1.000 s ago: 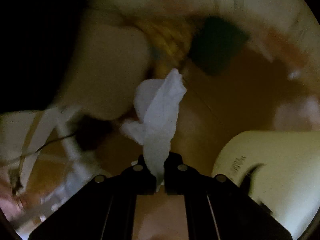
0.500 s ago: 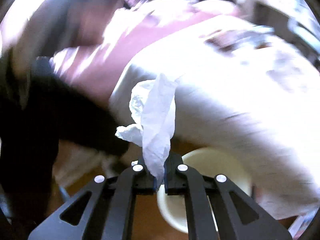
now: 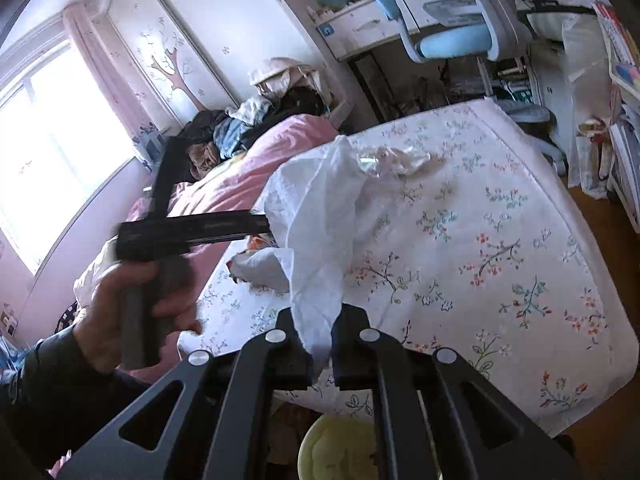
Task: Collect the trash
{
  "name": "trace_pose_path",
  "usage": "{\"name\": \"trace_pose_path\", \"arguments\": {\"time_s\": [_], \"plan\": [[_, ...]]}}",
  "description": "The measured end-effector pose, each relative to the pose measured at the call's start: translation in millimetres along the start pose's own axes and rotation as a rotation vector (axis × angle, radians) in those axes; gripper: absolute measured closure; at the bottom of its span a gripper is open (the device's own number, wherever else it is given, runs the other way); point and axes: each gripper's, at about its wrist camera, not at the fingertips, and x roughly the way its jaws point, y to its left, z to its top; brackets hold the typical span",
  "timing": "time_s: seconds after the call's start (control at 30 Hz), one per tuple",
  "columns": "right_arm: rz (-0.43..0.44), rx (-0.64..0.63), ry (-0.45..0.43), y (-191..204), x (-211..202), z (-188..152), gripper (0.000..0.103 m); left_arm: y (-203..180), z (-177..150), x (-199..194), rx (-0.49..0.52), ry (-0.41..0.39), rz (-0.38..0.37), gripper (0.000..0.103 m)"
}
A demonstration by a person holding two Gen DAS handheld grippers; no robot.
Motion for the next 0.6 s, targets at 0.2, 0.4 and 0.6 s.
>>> {"name": "trace_pose_path", "arguments": {"time_s": [0.2, 0.4, 0.6], "plan": [[0.014, 0.017, 0.009, -17, 14, -1, 0.094, 3, 24, 41, -0.055, 0.064, 0.025, 0.022], [0.014, 0.028, 0.017, -20, 13, 2, 0.094, 9, 31, 57, -0.105, 0.091, -0.049, 0.038], [0.02, 0.003, 0.037, -11, 21, -3, 0.094, 13, 29, 31, -0.099, 0.035, -0.069, 0.04]]}}
